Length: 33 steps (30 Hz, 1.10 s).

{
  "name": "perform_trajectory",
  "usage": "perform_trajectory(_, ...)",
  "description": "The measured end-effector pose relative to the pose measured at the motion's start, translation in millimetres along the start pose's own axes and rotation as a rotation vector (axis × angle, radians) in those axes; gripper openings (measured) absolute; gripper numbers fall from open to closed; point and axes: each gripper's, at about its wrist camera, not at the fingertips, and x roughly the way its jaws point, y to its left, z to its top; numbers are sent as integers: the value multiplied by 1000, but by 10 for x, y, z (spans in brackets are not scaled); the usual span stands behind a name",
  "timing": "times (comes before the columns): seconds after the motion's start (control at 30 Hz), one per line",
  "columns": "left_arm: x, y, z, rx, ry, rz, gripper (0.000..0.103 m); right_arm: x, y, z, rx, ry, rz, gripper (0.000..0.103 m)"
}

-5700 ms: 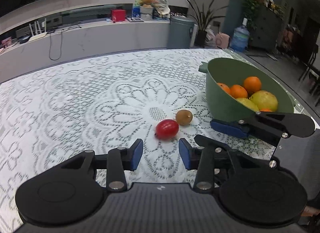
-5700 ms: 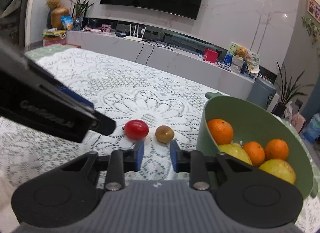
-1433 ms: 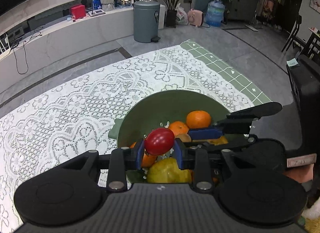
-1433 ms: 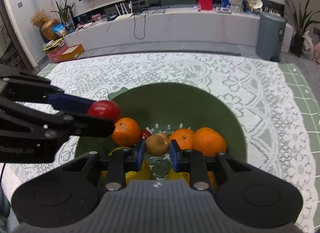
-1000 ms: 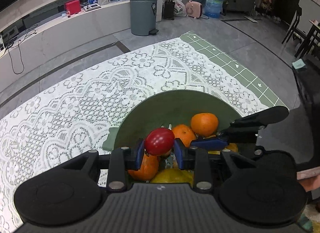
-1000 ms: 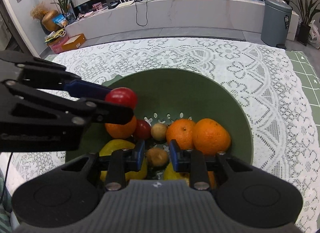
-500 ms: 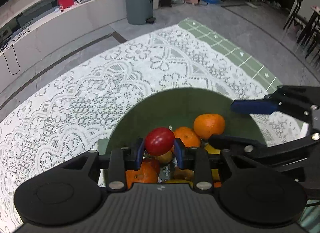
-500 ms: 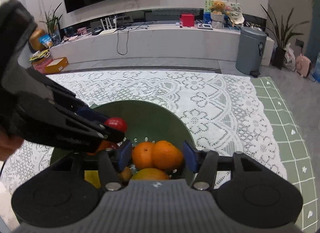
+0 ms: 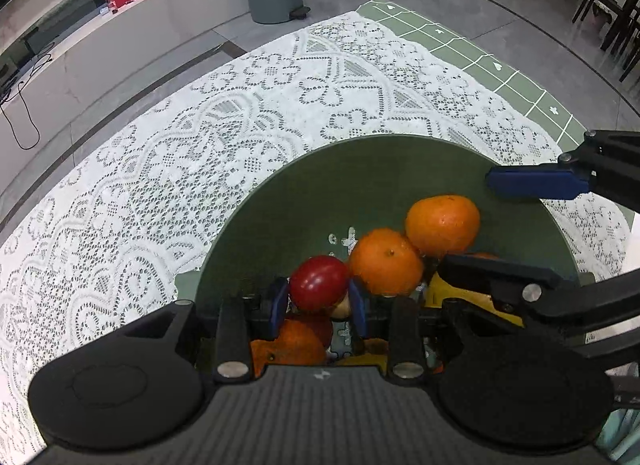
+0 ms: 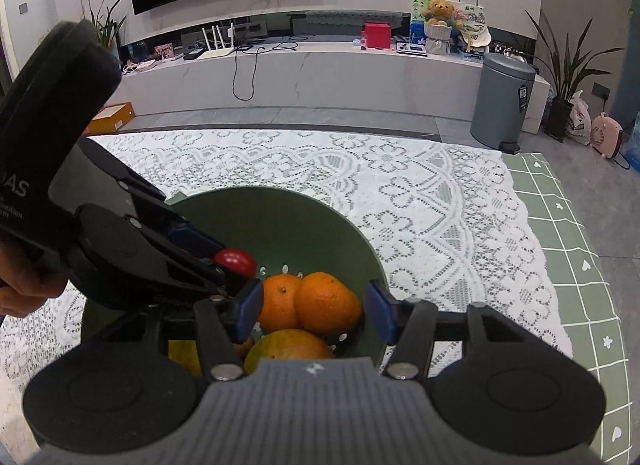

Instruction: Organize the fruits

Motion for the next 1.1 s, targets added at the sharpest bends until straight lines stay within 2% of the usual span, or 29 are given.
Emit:
perform_trajectory(0.3,-174,-14,-18,20,-39,7,56,-49,-11,-23,11,-11,-2,58)
perform_trajectory(0.5,-545,-13,-126,2,-121,11,62,-315,-16,-72,88,-111,2,76)
perform_trajectory(0.63,-886,21,-289,-28,-213,33,64,-562,70,-117,134,-210,5,85)
perform_trajectory(0.7,-1072,54,-396,-52,-268,48,68,-714,174,-142,130,-265,-28,89)
perform_trajectory(0.77,-1270,89,-521,-80,-328,68,69,-865,278,-168,126,-318,-63,97)
perform_trajectory(0.83,-1472,122,-657,-110,-391,94,71,-1024,379,-203,133,-369,-80,97)
perform_trajectory(0.9,-1677,143,-812,-141,-464,139,77,-1172,471,-241,150,-408,-91,99)
perform_trajectory(1.1,-2125,164,-1281,-237,-634,253,81,-1579,890,-425,128,-466,-115,99)
